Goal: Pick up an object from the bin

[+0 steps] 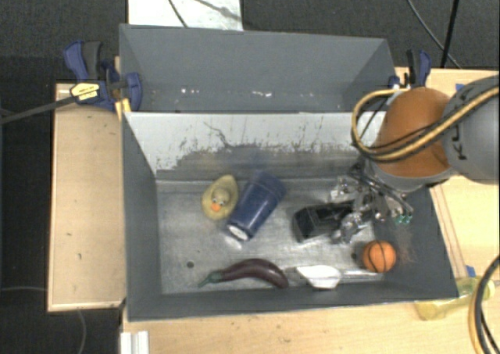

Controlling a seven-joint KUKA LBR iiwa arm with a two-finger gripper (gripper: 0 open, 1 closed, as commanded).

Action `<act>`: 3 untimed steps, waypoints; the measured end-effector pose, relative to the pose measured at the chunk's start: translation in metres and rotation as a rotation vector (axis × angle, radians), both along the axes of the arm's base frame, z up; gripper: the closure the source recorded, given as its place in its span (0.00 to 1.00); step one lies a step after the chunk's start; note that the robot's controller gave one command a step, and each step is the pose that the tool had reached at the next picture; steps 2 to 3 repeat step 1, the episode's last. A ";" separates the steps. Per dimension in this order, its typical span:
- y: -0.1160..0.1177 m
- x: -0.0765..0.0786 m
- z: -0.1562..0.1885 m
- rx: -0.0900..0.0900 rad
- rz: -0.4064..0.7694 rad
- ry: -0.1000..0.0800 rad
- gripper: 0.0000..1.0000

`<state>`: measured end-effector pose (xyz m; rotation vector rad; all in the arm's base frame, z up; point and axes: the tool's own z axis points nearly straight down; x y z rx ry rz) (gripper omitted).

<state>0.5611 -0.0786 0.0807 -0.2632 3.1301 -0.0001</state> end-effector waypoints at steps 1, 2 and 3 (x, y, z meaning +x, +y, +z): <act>0.000 0.000 0.002 0.000 0.001 0.000 1.00; 0.000 0.000 0.002 0.000 0.001 0.000 1.00; 0.000 0.000 0.002 0.000 0.001 0.000 1.00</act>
Offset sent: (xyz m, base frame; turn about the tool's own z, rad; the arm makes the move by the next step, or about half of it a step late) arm 0.0000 0.0000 0.0647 0.0000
